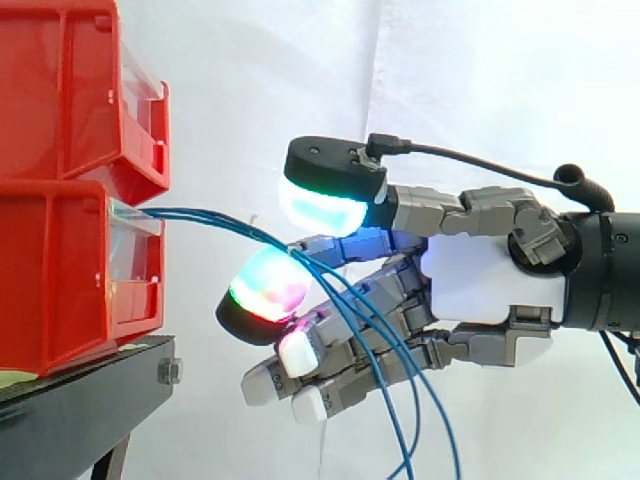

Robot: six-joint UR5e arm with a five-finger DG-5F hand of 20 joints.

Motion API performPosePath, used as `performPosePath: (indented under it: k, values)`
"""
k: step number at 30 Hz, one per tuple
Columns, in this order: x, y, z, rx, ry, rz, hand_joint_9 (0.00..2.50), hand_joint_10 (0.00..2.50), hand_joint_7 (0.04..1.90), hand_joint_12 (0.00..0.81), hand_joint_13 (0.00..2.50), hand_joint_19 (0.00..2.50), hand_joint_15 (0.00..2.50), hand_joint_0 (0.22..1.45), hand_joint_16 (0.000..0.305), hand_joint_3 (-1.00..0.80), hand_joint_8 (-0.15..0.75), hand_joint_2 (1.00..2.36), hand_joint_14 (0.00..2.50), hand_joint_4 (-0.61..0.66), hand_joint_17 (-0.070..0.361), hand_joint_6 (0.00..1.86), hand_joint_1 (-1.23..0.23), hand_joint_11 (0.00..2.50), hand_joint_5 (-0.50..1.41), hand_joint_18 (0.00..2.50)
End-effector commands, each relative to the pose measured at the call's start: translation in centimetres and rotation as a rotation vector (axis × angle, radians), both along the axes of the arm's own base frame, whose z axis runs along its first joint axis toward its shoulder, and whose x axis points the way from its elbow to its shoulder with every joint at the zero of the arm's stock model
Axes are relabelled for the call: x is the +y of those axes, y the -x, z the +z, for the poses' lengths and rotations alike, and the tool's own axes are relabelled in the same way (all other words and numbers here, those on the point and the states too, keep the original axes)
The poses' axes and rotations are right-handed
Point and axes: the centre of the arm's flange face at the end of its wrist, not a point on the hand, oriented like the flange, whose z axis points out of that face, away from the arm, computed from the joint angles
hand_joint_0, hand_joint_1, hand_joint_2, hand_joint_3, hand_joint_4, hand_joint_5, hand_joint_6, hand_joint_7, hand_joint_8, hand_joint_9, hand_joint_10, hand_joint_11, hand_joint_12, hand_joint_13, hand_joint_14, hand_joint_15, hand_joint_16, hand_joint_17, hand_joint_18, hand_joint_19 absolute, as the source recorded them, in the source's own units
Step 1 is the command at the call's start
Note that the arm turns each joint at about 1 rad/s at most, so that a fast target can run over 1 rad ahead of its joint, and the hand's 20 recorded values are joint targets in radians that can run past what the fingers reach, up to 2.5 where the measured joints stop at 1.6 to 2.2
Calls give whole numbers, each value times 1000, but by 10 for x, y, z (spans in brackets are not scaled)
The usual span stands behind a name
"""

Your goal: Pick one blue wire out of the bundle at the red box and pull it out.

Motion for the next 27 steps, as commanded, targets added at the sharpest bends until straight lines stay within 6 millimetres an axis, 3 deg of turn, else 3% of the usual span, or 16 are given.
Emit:
performPosePath:
  k: [1, 9, 18, 27]
  values:
    - [2, 0, -1, 1, 0, 2, 895, 13, 1059, 458, 580, 395, 280, 508, 65, -367, 364, 1009, 9, 213, 146, 827, -477, 525, -143, 518]
    - [3, 0, -1, 1, 2, 2, 862, 17, 1091, 450, 583, 363, 285, 549, 63, -240, 352, 1016, 10, 221, 141, 870, -714, 602, -172, 529]
    - [3, 0, -1, 1, 0, 3, 853, 13, 989, 476, 599, 345, 274, 559, 68, -93, 365, 1016, 9, 212, 154, 875, -723, 581, -180, 584]
    - [5, 0, -1, 1, -1, 5, 763, 17, 943, 438, 578, 284, 269, 656, 62, -187, 324, 1017, 10, 211, 139, 859, -839, 588, -206, 575]
